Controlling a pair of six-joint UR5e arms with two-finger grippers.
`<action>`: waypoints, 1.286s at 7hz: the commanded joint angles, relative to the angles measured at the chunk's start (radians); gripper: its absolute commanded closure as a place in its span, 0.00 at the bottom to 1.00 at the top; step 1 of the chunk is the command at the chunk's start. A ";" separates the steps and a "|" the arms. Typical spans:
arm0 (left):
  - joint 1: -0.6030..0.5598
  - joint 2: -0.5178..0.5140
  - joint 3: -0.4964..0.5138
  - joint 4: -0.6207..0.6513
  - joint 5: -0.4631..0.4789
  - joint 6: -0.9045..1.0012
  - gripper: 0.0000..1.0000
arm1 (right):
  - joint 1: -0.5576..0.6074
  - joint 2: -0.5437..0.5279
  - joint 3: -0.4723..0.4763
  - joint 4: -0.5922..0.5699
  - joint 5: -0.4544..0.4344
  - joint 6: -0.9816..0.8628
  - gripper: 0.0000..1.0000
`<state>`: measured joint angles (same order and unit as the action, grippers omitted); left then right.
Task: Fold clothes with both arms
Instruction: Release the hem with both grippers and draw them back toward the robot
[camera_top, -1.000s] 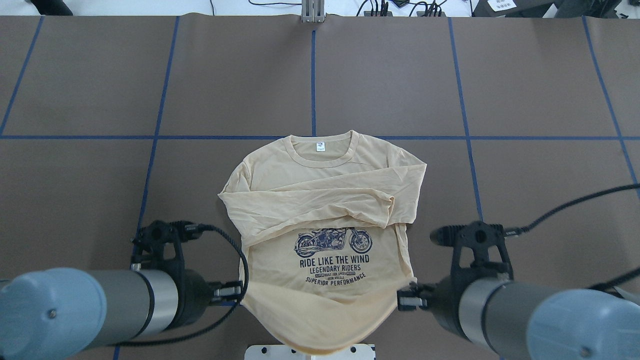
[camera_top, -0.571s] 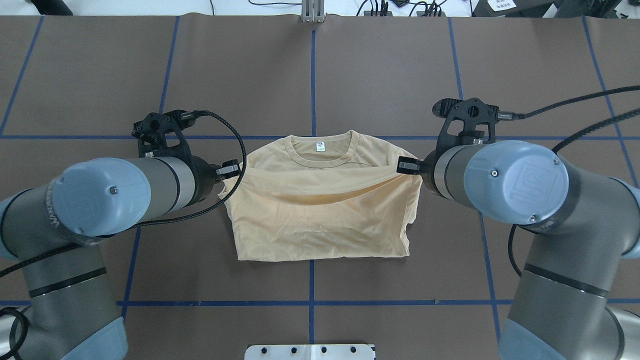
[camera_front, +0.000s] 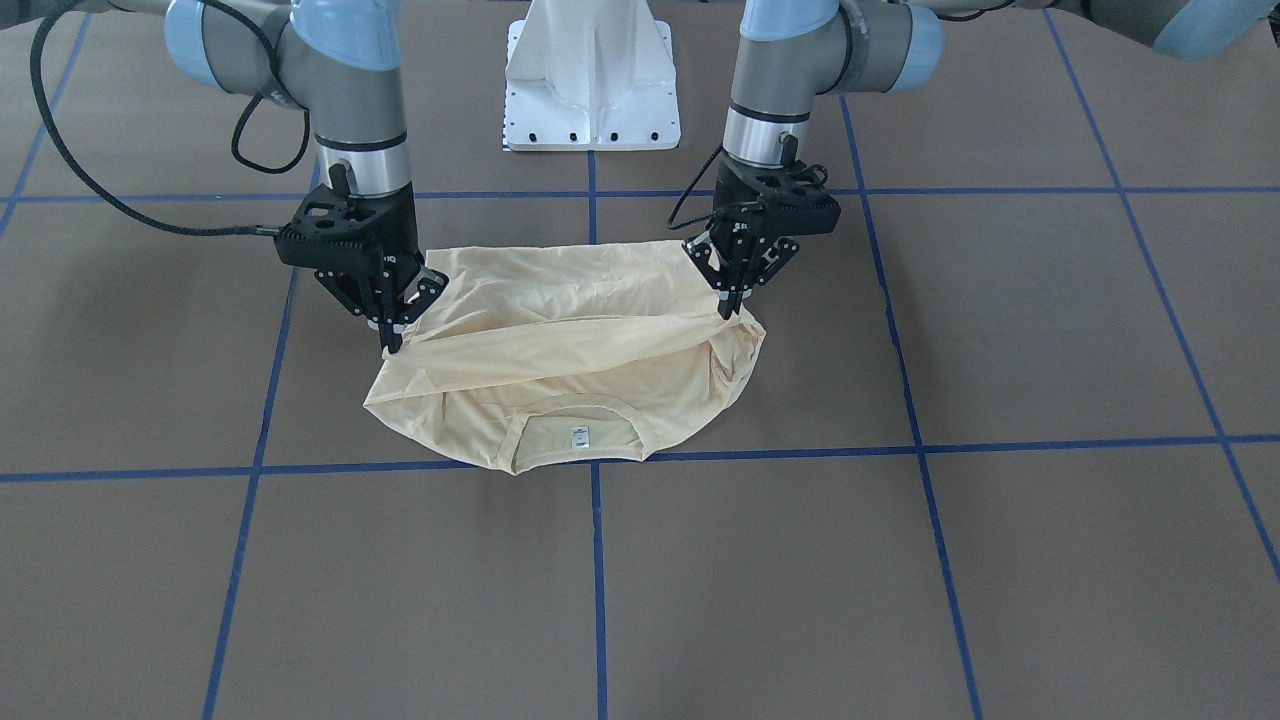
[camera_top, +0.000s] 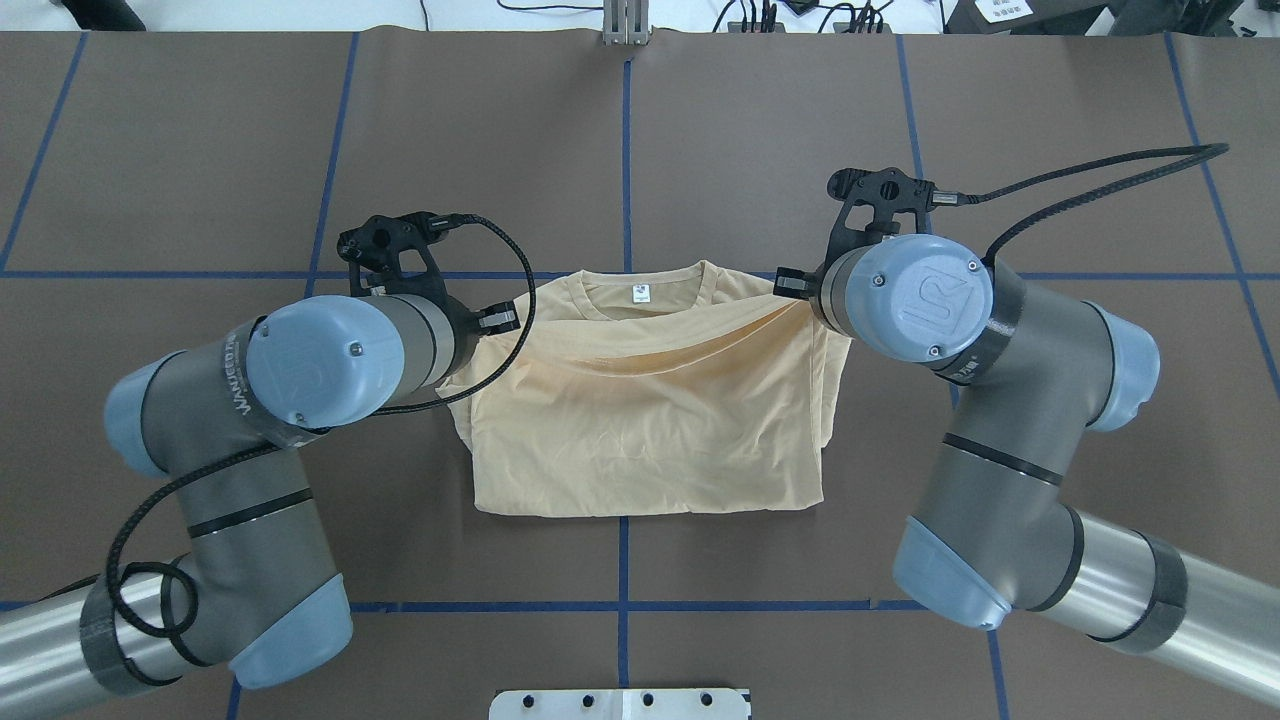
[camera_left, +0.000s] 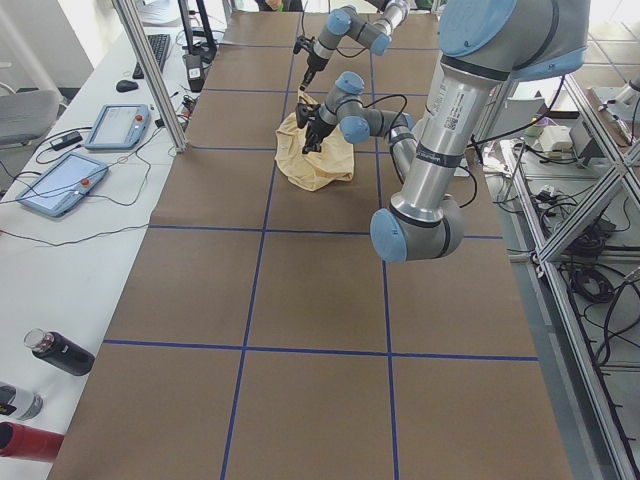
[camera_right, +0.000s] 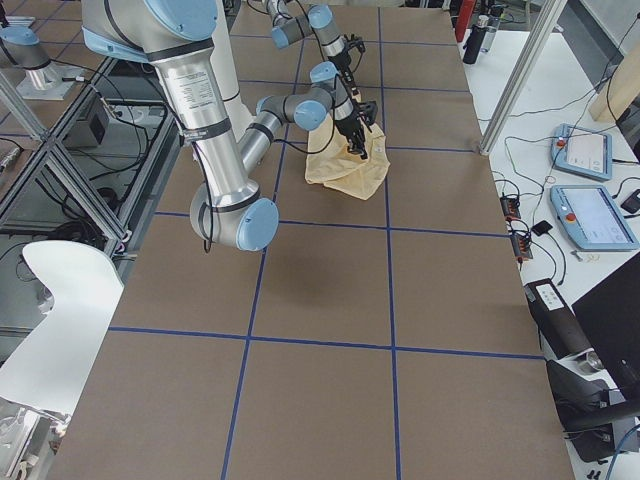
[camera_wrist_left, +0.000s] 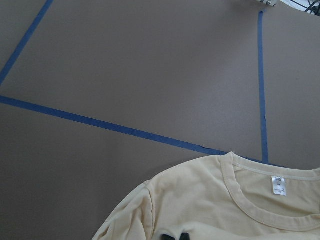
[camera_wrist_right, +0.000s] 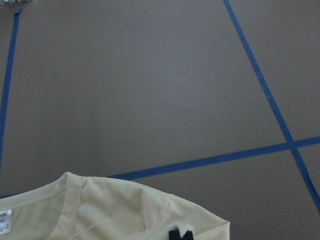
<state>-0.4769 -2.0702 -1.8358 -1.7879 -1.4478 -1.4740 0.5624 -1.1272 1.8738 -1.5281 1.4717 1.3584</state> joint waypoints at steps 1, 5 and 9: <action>0.000 -0.048 0.174 -0.117 0.029 0.029 1.00 | 0.020 0.029 -0.108 0.052 -0.001 -0.022 1.00; -0.051 -0.050 0.188 -0.162 0.024 0.116 1.00 | 0.059 0.073 -0.182 0.060 0.001 -0.059 0.68; -0.103 -0.033 0.121 -0.217 -0.134 0.223 0.00 | 0.112 0.124 -0.230 0.089 0.123 -0.169 0.00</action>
<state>-0.5554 -2.1099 -1.6739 -1.9976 -1.4768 -1.2873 0.6449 -1.0109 1.6364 -1.4434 1.5133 1.2507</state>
